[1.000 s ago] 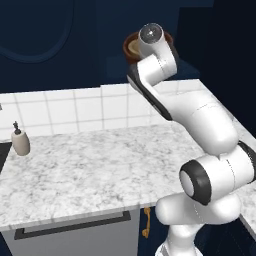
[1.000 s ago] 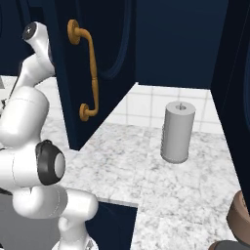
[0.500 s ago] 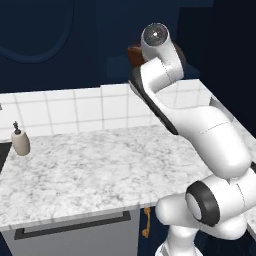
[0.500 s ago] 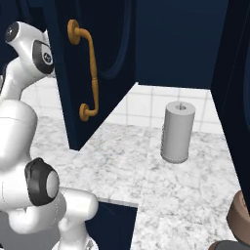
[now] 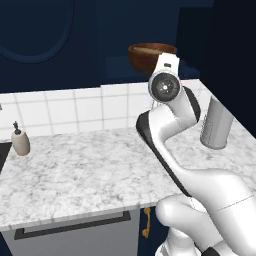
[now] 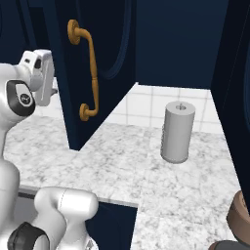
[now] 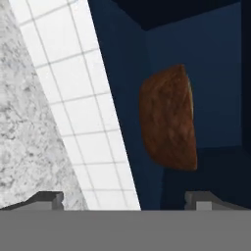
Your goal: Pick up the bowls on the counter and stack them on top of one another in the open cabinet. Place the smaller bowl on top of the larger bowl.
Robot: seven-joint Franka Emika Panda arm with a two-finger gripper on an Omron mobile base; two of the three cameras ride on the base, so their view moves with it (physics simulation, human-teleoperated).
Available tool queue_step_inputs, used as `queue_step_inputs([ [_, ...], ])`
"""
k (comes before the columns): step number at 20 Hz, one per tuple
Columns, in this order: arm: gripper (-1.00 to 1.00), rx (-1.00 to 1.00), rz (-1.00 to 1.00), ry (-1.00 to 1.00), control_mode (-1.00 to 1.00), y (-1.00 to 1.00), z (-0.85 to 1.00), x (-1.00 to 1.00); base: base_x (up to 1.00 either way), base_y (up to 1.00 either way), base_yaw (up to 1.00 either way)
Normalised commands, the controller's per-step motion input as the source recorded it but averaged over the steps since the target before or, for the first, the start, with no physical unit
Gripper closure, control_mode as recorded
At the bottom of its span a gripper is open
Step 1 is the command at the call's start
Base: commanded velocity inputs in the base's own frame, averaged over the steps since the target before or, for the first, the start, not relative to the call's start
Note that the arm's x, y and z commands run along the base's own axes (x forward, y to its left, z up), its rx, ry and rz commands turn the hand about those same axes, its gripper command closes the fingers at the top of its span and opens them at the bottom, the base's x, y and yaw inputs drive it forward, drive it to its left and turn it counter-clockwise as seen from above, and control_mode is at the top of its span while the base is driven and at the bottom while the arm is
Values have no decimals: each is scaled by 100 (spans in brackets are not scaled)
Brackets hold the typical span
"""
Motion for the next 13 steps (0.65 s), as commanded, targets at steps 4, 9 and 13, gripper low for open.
queue_step_inputs([
  [4,-100,-8,0,-4,-100,-7,-100,-100,0,0,0],
  [9,-100,-22,0,-56,-100,-2,-38,-100,0,0,0],
  [13,-100,-53,5,-49,-100,21,-28,-69,0,0,0],
])
